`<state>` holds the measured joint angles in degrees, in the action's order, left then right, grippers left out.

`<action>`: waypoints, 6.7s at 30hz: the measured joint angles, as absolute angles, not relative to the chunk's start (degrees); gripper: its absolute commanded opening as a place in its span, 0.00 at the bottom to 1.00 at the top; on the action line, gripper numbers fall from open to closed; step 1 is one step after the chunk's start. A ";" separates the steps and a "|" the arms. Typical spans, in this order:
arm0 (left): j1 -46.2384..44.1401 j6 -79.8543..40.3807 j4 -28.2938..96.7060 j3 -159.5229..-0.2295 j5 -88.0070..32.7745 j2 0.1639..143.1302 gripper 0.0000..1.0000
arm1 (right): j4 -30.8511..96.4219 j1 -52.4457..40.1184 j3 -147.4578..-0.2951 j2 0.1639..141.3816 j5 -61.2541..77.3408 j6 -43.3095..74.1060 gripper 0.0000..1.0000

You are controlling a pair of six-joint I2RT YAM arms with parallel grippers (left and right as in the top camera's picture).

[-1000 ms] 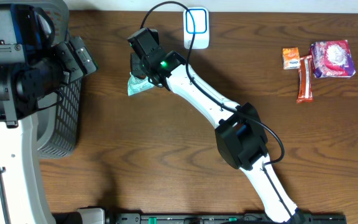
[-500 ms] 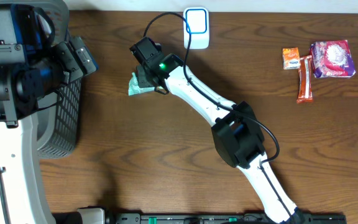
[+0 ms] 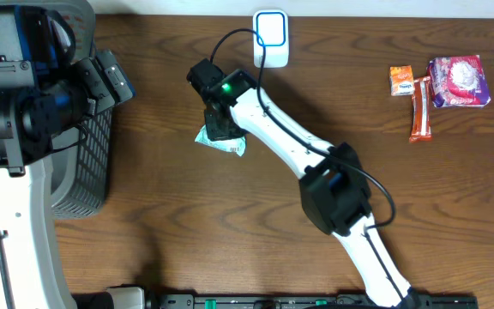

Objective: Scan the item barcode

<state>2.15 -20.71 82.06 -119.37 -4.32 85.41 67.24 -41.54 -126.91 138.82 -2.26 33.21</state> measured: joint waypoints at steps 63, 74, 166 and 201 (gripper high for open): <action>2.15 -20.71 82.06 -119.37 -4.32 85.41 0.98 | 65.82 -44.29 -118.67 130.50 7.51 -20.80 0.61; 2.15 -20.71 82.06 -119.37 -4.32 85.41 0.98 | 65.06 -44.29 -118.67 137.32 6.76 -21.76 0.31; 2.15 -20.71 82.06 -119.37 -4.32 85.41 0.98 | 71.81 2.76 -127.68 134.76 -40.93 10.00 0.99; 2.15 -20.71 82.06 -119.37 -4.32 85.41 0.98 | 97.19 -26.17 -115.63 80.01 -14.00 25.74 0.99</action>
